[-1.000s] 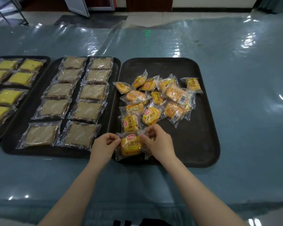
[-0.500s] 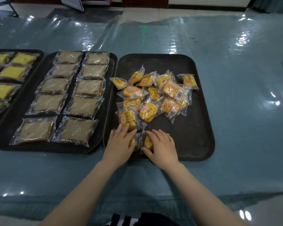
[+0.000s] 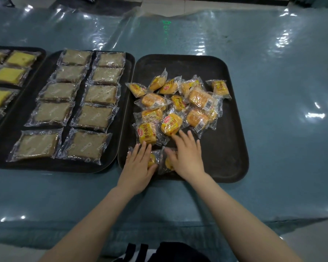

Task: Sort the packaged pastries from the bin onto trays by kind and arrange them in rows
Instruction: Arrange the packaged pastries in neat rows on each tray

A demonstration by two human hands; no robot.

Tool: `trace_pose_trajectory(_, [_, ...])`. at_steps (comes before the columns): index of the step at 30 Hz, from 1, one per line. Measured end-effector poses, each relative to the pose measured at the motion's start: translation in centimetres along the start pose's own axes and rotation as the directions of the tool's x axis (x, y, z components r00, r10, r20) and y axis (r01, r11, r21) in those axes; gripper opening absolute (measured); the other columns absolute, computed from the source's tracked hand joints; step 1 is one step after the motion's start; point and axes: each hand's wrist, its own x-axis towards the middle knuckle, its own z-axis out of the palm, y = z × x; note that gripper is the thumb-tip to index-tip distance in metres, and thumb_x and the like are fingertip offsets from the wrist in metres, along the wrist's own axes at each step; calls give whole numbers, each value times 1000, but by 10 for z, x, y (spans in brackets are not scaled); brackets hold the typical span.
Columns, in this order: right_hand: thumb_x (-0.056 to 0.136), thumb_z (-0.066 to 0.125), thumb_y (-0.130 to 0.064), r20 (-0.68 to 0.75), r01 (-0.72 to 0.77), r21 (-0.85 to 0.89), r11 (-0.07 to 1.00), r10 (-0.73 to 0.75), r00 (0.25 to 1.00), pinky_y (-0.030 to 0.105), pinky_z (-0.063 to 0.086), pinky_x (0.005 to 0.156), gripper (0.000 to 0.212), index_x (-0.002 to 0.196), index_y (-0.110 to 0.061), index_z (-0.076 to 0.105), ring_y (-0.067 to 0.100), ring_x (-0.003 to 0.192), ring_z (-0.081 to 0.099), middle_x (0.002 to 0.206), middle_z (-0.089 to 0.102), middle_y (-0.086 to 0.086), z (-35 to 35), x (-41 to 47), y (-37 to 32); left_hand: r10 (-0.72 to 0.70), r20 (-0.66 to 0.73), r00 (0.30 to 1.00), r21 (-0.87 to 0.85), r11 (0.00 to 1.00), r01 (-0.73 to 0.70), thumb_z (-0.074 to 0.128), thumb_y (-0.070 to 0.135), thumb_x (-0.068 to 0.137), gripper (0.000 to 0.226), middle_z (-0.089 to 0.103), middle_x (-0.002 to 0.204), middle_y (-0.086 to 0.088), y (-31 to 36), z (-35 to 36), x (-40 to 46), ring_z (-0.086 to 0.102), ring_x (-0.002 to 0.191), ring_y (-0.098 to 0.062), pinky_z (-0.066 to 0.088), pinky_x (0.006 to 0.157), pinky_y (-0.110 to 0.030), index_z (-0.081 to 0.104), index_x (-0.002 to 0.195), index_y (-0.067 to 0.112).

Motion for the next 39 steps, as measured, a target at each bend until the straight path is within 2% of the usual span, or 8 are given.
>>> trace_pose_trajectory(4, [95,53,-30,-171,-20,90,996,35,985,38,24,114,48,140,-15,44,24,138,31,146,42,5,-14,48,-1,-22,-7,1000,-228,973,20,32,40,99,66,-11,155,9,-4,-9,-7,-18,137,-1,-7,111,-21,-5,149,19])
trace_pose_trajectory(12, [75,74,-49,-117,-116,-26,993,112,987,47,30,106,85,143,-18,34,33,130,35,137,48,7,-15,94,-6,-31,-110,993,-212,977,7,39,32,99,61,3,154,10,-13,-22,-17,-6,139,0,0,110,-19,8,150,19])
trace_pose_trajectory(18, [74,81,-27,-181,-95,498,862,211,961,32,50,89,68,129,-31,40,11,104,53,117,50,-9,-33,58,6,-54,48,997,-21,998,55,30,46,98,61,-5,158,5,2,-6,-7,-8,144,-18,-6,112,-36,-1,149,33])
trace_pose_trajectory(24, [81,75,-30,-207,-230,747,624,548,811,19,44,76,59,128,-34,40,-2,92,56,101,54,-18,-53,-2,53,-79,51,996,96,993,74,27,52,96,65,-17,156,0,1,4,1,-14,143,-23,-4,113,-42,-11,147,36])
trace_pose_trajectory(27, [86,70,-30,-220,-342,672,657,618,755,31,45,89,52,131,-25,45,13,98,56,108,56,-5,-55,-28,80,-69,68,995,113,992,61,24,57,94,67,-25,153,2,1,5,3,-18,142,-23,-6,113,-44,-14,146,39])
trace_pose_trajectory(31, [91,62,-27,-211,-439,347,829,525,825,29,28,104,49,136,-15,48,27,127,40,139,43,15,-49,-53,93,-43,57,997,99,994,37,20,57,94,64,-22,154,0,2,0,3,-16,143,-22,-7,113,-40,-8,147,37])
trace_pose_trajectory(34, [95,51,-41,-211,-313,-56,948,295,932,43,4,116,56,146,-27,35,29,147,2,160,14,8,-38,-61,82,-30,-50,998,85,996,34,21,51,96,61,-13,157,-5,6,-7,5,-6,145,-22,-5,112,-35,1,150,30])
trace_pose_trajectory(39, [99,31,-48,7,-199,-241,950,207,978,54,-5,115,53,150,-37,20,31,147,-13,162,-2,3,-26,-54,75,100,-47,994,173,981,-91,23,49,97,59,-8,158,-5,27,-12,21,-11,144,-19,-5,113,-37,0,149,33])
